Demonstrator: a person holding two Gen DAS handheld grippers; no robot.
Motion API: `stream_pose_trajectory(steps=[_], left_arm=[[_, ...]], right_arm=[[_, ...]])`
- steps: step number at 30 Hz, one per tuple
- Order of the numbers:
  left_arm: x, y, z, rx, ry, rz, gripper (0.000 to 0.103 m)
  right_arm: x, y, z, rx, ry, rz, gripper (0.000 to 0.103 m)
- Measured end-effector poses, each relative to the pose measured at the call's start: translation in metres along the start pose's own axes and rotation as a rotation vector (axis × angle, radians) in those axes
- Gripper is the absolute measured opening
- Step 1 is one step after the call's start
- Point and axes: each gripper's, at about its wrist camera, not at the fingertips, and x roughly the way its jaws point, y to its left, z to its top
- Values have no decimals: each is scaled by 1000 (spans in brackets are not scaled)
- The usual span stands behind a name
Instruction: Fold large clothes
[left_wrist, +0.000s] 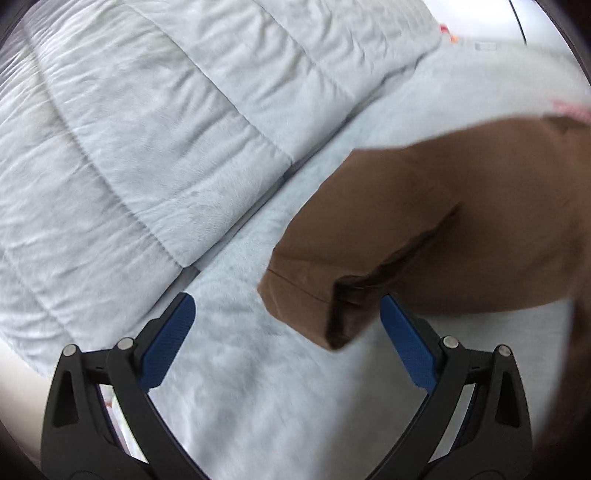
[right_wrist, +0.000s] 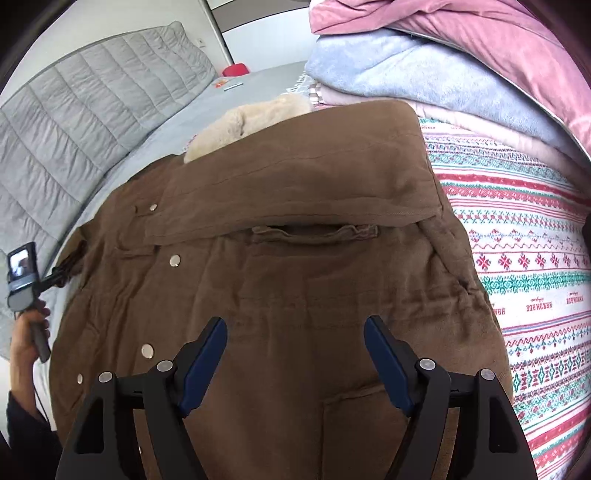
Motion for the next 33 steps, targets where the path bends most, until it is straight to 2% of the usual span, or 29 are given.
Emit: stream_pose_trajectory(steps=[2, 4, 7, 9, 11, 17, 19, 21, 24, 26, 29, 33], left_arm=[[18, 1, 0, 2, 27, 17, 100], [27, 5, 2, -28, 33, -28, 97], [30, 10, 6, -63, 33, -63, 65], [28, 11, 10, -77, 37, -111, 21], [30, 19, 13, -111, 48, -134, 13], [22, 73, 14, -338, 55, -296, 9], [14, 94, 16, -416, 42, -373, 9], [-10, 109, 16, -483, 24, -456, 9], [-30, 122, 22, -571, 10, -575, 9], [-47, 120, 31, -601, 22, -655, 9], [-85, 97, 52, -582, 39, -721, 9], [-131, 71, 79, -626, 124, -888, 8]], right_arm=[[3, -1, 0, -5, 10, -21, 78], [-3, -3, -1, -7, 6, -22, 78], [-7, -3, -1, -12, -3, -23, 78], [-6, -1, -2, -19, -3, -20, 78], [-7, 0, -3, -22, -5, -16, 78], [-11, 0, -2, -6, -24, -28, 78], [-12, -2, -2, 9, -27, -26, 78], [-14, -3, -1, 20, -32, -23, 78], [-17, -5, -1, 35, -45, -23, 78], [-17, -8, 0, 50, -48, -24, 78], [-16, -16, 1, 76, -43, -31, 78], [-15, -26, 3, 109, -38, -41, 78]])
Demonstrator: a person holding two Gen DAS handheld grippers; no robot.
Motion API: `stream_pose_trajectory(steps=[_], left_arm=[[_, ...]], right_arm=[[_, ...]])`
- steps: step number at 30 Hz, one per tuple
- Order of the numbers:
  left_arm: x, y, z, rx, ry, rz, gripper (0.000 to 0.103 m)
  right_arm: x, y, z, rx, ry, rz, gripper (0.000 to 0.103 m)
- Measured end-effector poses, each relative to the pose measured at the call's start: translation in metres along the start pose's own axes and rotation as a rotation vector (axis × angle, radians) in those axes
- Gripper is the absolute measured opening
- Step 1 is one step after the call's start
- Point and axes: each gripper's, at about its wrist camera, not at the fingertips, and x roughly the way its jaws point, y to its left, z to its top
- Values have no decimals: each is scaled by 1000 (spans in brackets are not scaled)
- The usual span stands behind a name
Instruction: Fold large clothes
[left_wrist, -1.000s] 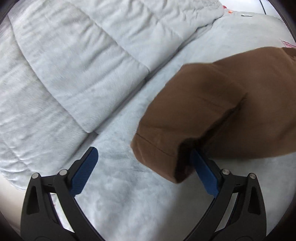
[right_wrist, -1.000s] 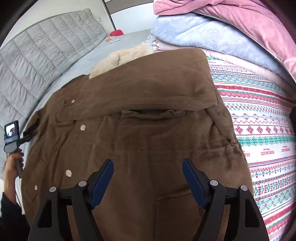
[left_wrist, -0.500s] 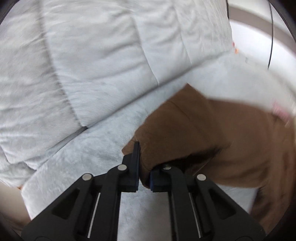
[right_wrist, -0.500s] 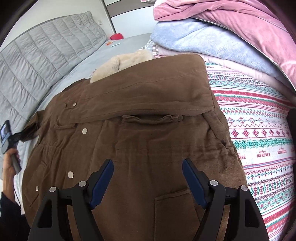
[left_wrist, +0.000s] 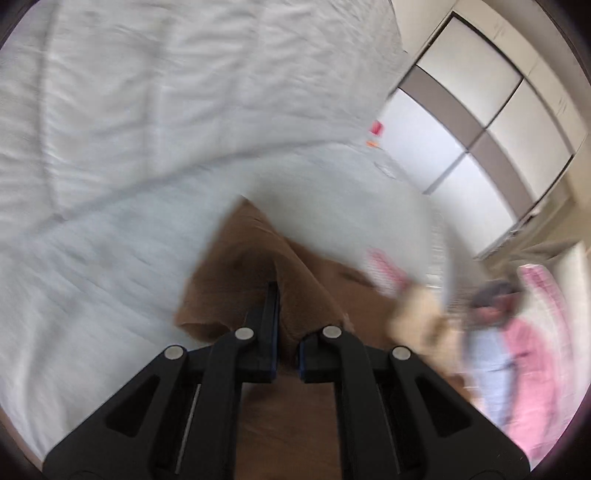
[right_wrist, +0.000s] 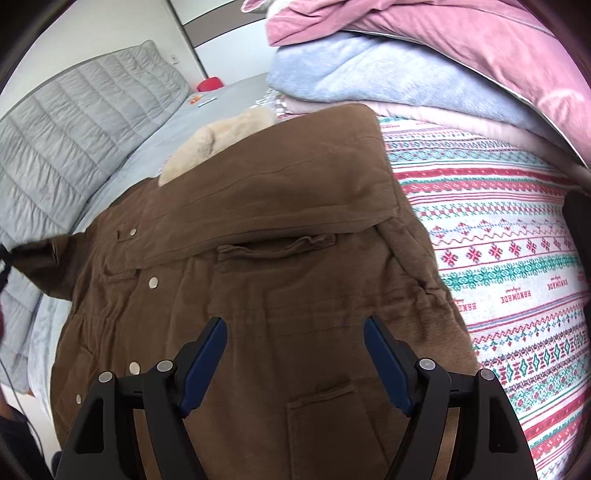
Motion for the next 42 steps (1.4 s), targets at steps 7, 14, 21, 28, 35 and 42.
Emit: stream_pose_trajectory(steps=[7, 14, 21, 28, 35, 42], left_arm=[[-20, -163, -46, 47, 146, -286, 10], [29, -208, -158, 195, 472, -512, 59], [52, -87, -154, 57, 455, -270, 59], [44, 0, -132, -6, 322, -190, 63], [62, -8, -143, 178, 274, -99, 64], [66, 25, -119, 182, 250, -38, 64]], right_arm=[[-13, -11, 5, 29, -35, -16, 78], [-10, -33, 9, 71, -8, -33, 78], [-9, -37, 11, 86, 15, -18, 78], [4, -26, 8, 136, 61, 173, 78], [24, -7, 33, 189, 10, 280, 78], [76, 31, 82, 171, 12, 202, 77]])
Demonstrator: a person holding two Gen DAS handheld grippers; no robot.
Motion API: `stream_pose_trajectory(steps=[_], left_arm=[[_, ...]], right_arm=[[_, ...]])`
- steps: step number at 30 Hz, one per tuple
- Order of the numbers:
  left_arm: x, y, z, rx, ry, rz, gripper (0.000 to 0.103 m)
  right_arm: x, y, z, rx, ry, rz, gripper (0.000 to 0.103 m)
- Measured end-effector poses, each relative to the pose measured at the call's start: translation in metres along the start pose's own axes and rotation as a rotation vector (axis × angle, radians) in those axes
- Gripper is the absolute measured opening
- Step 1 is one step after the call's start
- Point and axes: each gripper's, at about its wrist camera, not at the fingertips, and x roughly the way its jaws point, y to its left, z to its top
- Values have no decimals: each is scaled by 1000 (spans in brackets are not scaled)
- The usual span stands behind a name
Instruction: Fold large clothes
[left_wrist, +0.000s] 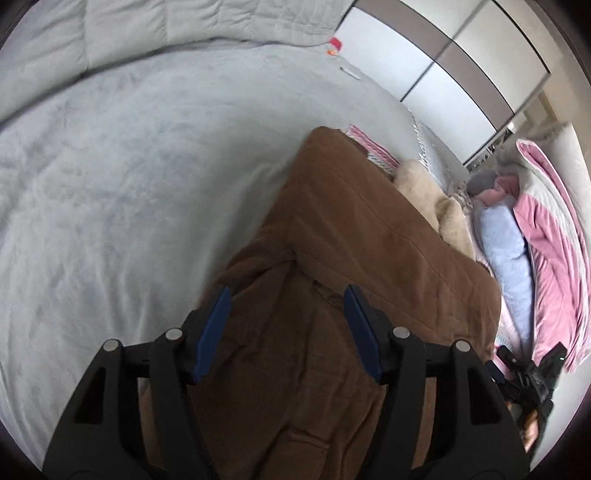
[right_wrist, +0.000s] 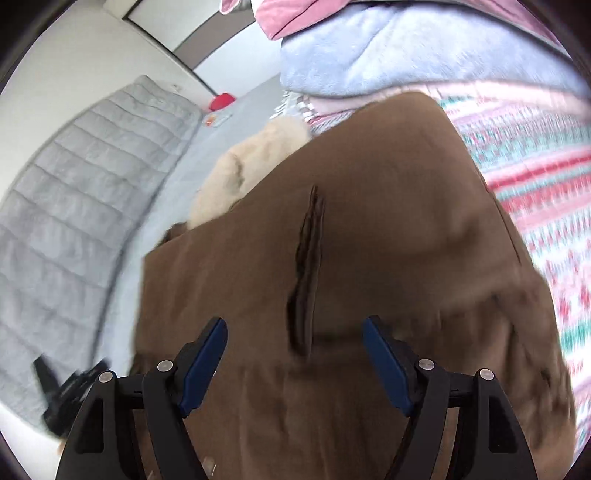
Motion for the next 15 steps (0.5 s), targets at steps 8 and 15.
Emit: stream_pose_trajectory(steps=[8, 15], left_arm=[[17, 28, 12, -98, 40, 26, 64], [27, 16, 12, -47, 69, 57, 64]], right_arm=[[81, 30, 44, -54, 126, -158, 13], [29, 119, 66, -393, -132, -217, 9]])
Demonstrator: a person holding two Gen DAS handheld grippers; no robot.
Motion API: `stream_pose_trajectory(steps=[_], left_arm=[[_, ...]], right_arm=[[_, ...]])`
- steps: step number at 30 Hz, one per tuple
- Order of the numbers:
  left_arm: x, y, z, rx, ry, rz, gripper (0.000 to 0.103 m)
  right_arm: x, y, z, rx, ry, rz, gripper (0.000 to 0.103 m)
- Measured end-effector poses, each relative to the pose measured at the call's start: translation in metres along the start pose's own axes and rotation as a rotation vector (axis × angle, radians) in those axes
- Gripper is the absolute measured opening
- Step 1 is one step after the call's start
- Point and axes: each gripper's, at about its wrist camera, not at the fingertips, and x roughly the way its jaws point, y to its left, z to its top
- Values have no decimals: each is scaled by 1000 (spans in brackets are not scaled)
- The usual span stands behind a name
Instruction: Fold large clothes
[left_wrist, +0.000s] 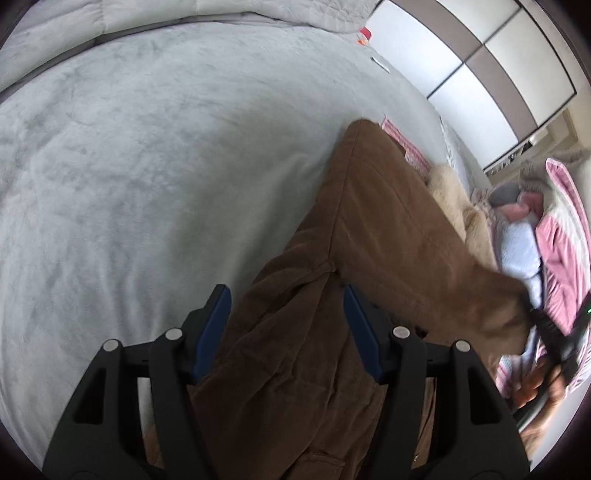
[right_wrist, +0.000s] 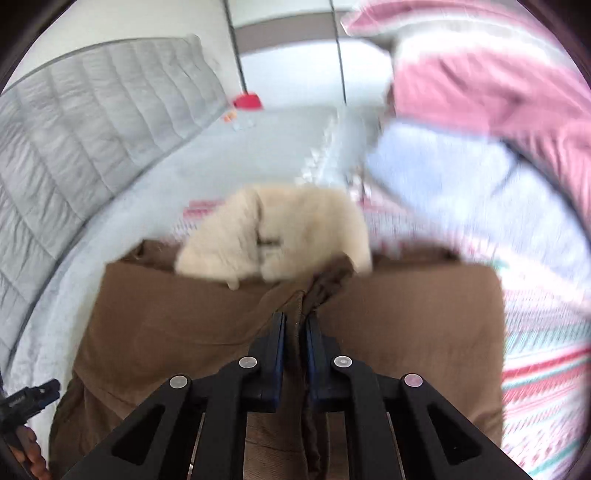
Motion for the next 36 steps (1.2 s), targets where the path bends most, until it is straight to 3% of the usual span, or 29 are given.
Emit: stream_pose_trajectory(steps=[3, 5, 6, 7, 9, 10, 11, 14, 17, 24, 27, 30, 32, 36], left_arm=[[3, -2, -1, 4, 12, 11, 64], [4, -3, -2, 12, 15, 21, 64], [5, -4, -2, 16, 18, 27, 64], [5, -4, -2, 17, 22, 29, 64], [6, -1, -2, 9, 26, 31, 64], [6, 0, -1, 4, 28, 30, 64], [5, 0, -1, 2, 28, 25, 64], [6, 1, -1, -3, 34, 19, 64], [2, 3, -2, -9, 34, 4, 64], [-7, -1, -9, 23, 16, 15, 64], [-14, -6, -16, 60, -1, 21, 65], [-24, -7, -26, 79, -2, 15, 65], [-32, -6, -33, 81, -7, 12, 65], [-48, -7, -50, 151, -12, 33, 65]], right_arm=[[16, -7, -9, 1, 38, -63, 10], [53, -19, -28, 4, 162, -118, 14], [77, -28, -48, 17, 264, -127, 16], [74, -34, -58, 23, 214, -103, 15], [62, -38, -63, 36, 186, -89, 25], [57, -42, -64, 53, 208, -103, 38], [51, -45, -64, 56, 216, -116, 44], [15, -59, -64, 66, 179, -143, 46], [-30, -72, -81, 110, 175, -111, 50], [-118, -89, -178, 276, 209, 79, 60], [-126, -94, -210, 295, 213, 91, 61], [-118, -105, -236, 287, 258, 48, 61], [-121, -112, -240, 314, 283, 67, 61], [-145, -112, -239, 323, 225, 138, 61]])
